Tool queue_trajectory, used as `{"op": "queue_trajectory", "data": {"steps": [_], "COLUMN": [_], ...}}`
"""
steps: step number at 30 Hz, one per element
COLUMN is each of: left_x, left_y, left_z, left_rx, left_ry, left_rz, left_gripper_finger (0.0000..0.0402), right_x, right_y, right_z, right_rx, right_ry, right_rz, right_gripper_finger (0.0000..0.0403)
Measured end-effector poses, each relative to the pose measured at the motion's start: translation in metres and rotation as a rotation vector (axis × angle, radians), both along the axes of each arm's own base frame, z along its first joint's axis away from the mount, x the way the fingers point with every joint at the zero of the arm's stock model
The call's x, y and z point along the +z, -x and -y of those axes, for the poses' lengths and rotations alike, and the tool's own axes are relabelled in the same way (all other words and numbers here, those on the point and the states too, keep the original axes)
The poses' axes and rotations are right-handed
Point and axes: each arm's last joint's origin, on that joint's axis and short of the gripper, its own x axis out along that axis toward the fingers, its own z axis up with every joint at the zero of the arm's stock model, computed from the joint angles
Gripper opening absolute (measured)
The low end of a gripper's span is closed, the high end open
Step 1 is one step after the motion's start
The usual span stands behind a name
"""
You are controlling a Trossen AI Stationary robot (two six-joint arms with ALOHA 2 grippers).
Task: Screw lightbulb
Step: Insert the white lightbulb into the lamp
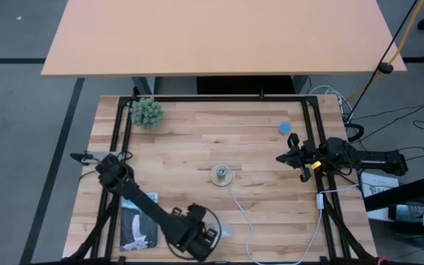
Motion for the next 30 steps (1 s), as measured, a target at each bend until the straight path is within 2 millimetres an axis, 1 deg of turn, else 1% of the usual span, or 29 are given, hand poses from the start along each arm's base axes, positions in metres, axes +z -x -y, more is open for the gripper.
{"op": "queue_trajectory", "data": {"steps": [3, 6, 9, 12, 14, 18, 23, 30], "left_x": [0.007, 0.012, 0.014, 0.016, 0.017, 0.017, 0.014, 0.018], "left_y": [0.013, 0.017, 0.014, 0.007, 0.002, -0.006, -0.014, -0.024], "left_z": [0.009, 0.021, 0.029, 0.028, 0.025, 0.015, 0.008, 0.012], "left_rx": [0.019, 0.001, -0.049, -0.081, -0.084, -0.075, -0.097, -0.133], "left_ry": [-0.006, 0.047, 0.080, 0.063, 0.037, 0.021, 0.019, 0.047], "left_rz": [0.005, 0.067, 0.119, 0.184, 0.214, 0.221, 0.203, 0.289], "left_gripper_finger": [0.0000, 0.0000, 0.0000, 0.0000, 0.0000, 0.0008, 0.0058, 0.0151], "right_x": [0.000, 0.000, 0.000, 0.000, 0.000, 0.000, 0.000, 0.000], "right_y": [0.000, 0.000, 0.000, 0.000, 0.000, 0.000, 0.000, 0.000], "right_z": [0.000, 0.000, 0.000, 0.000, 0.000, 0.000, 0.000, 0.000], "right_rx": [0.000, 0.000, 0.000, 0.000, 0.000, 0.000, 0.000, 0.000], "right_ry": [0.000, 0.000, 0.000, 0.000, 0.000, 0.000, 0.000, 0.000], "right_rz": [0.000, 0.000, 0.000, 0.000, 0.001, 0.001, 0.000, 0.000], "right_gripper_finger": [0.0000, 0.0000, 0.0000, 0.0000, 0.0000, 0.0000, 0.0000, 0.0000]}}
